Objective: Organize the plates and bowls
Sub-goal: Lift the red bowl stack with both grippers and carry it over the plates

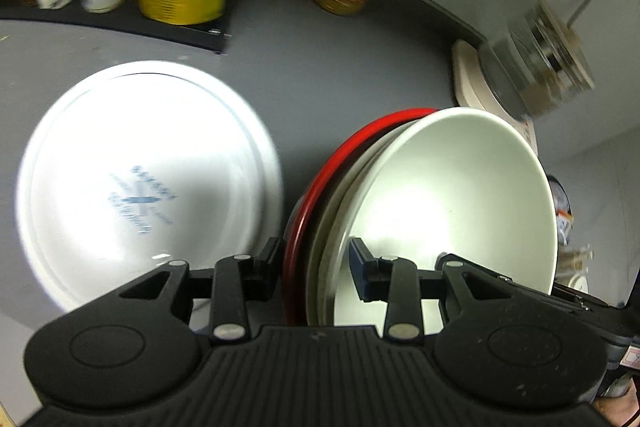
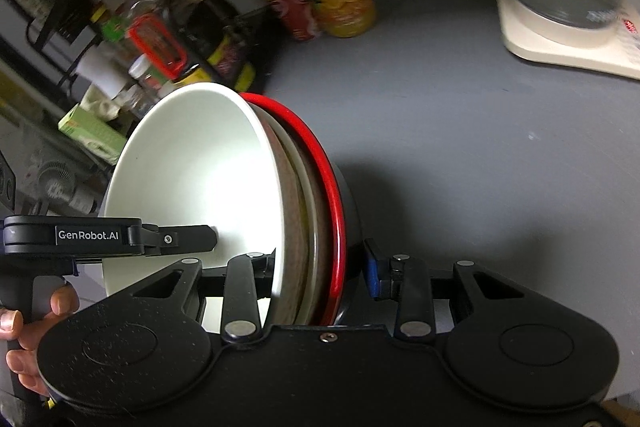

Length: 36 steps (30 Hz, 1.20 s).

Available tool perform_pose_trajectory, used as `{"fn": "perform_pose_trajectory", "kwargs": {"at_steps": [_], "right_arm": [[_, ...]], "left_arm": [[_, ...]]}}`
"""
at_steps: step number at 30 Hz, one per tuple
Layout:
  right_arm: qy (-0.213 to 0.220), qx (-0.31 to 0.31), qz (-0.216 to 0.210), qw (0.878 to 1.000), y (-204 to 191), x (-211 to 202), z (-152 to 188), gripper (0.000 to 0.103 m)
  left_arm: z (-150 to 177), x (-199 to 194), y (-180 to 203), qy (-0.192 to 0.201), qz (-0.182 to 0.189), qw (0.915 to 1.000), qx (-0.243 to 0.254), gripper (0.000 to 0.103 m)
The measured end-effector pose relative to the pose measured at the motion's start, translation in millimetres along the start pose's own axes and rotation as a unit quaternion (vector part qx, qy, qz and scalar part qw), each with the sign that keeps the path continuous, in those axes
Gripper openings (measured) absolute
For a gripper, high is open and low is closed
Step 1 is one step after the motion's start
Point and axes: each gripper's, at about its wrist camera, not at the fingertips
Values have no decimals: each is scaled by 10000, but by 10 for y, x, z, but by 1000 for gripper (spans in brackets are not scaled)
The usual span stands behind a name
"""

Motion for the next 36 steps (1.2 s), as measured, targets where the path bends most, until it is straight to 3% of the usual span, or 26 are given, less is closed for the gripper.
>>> {"fn": "perform_pose_trajectory", "kwargs": {"at_steps": [21, 36], "right_arm": [[-432, -876, -341, 9946, -857, 528, -398, 35], [-751, -784, -326, 9936, -1068, 913, -471, 35]], "left_arm": [[-165, -461, -1039, 402, -123, 9936, -1047, 35], [-278, -433, -1576, 360, -209, 9882, -1475, 35]]}}
Point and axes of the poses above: each gripper's, at about its wrist camera, not at the fingertips, and x roughly the way its jaws point, y to its right, z to its underside, and after that the axes turned 7 degrees about -y, right-handed
